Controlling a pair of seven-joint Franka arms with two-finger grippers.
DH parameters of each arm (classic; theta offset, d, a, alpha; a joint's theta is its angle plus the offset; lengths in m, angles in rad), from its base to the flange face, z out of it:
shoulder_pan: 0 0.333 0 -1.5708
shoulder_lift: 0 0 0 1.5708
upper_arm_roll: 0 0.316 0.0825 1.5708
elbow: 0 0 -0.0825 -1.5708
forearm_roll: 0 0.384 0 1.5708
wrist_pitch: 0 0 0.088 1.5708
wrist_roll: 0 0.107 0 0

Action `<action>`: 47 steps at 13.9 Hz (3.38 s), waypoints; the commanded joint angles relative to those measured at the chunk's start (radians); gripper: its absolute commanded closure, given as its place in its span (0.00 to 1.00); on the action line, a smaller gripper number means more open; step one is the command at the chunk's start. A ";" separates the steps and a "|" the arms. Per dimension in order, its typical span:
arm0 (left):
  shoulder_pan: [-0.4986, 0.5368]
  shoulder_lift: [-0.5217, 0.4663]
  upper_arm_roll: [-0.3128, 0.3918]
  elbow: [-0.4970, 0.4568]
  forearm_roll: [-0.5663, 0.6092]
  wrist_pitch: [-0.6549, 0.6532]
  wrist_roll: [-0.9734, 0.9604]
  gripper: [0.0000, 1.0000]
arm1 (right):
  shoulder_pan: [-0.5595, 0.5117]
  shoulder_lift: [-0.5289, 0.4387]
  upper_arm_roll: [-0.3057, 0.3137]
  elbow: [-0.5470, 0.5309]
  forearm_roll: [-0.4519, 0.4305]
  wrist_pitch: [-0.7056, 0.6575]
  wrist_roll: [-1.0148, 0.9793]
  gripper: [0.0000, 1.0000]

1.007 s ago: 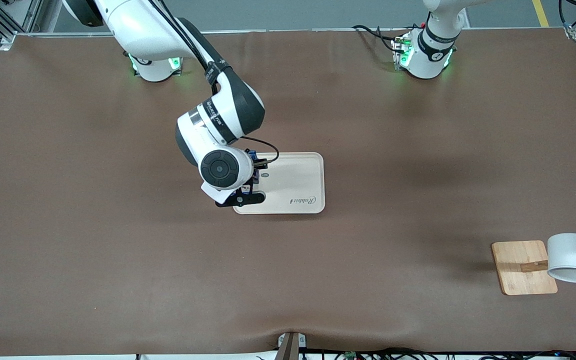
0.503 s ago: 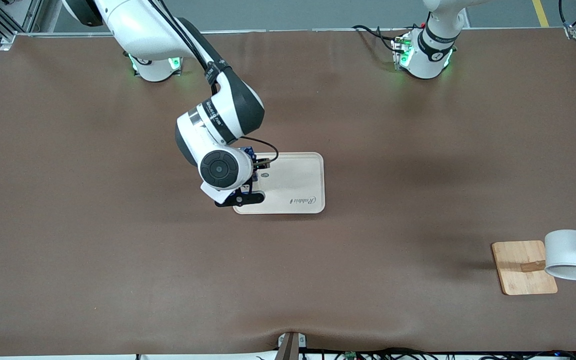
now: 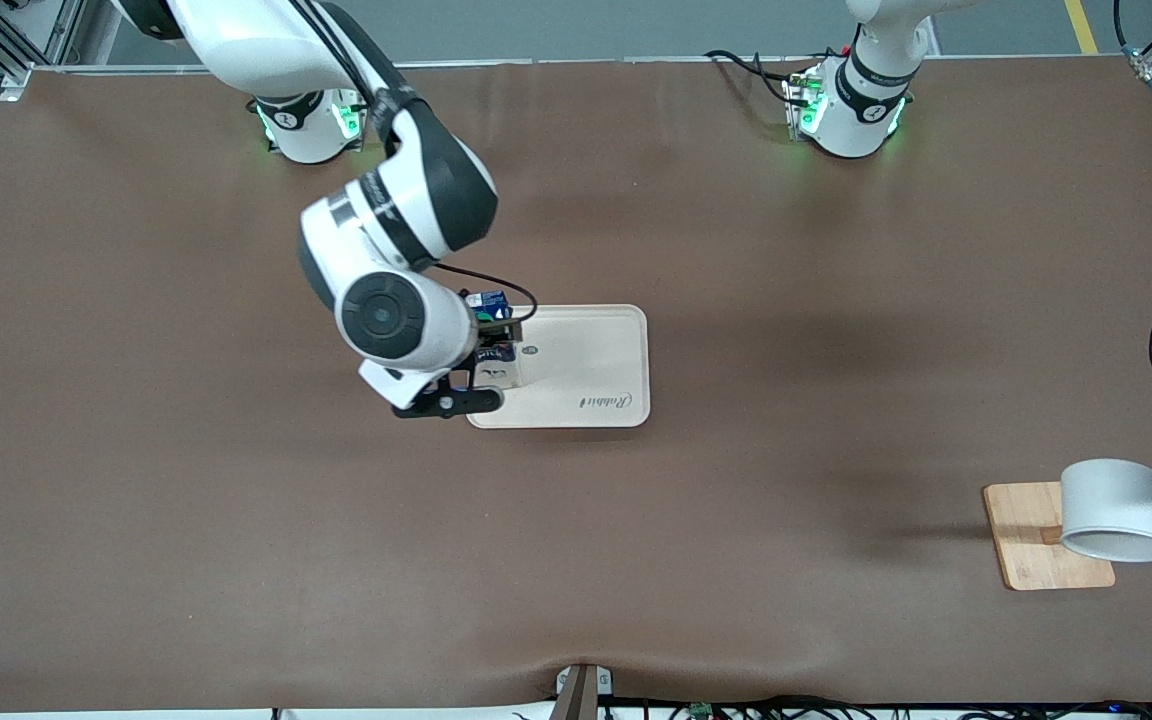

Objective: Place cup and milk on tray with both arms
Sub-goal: 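Release the carton and withdraw the right gripper while the left gripper lifts the mug, then carry the white mug by its handle with the left gripper to the tray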

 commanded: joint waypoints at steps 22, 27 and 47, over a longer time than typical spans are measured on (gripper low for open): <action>-0.039 0.065 -0.663 -0.610 -0.008 1.052 -0.151 1.00 | -0.370 -0.662 -0.006 -0.356 -0.269 -0.060 -0.249 0.00; -0.063 0.135 -0.744 -0.713 -0.007 1.165 -0.152 1.00 | -0.473 -0.799 -0.005 -0.600 -0.267 0.092 -0.421 0.00; 0.056 0.365 -0.833 -0.357 0.355 0.534 0.118 1.00 | -0.479 -0.745 -0.003 -0.510 -0.261 0.064 -0.421 0.00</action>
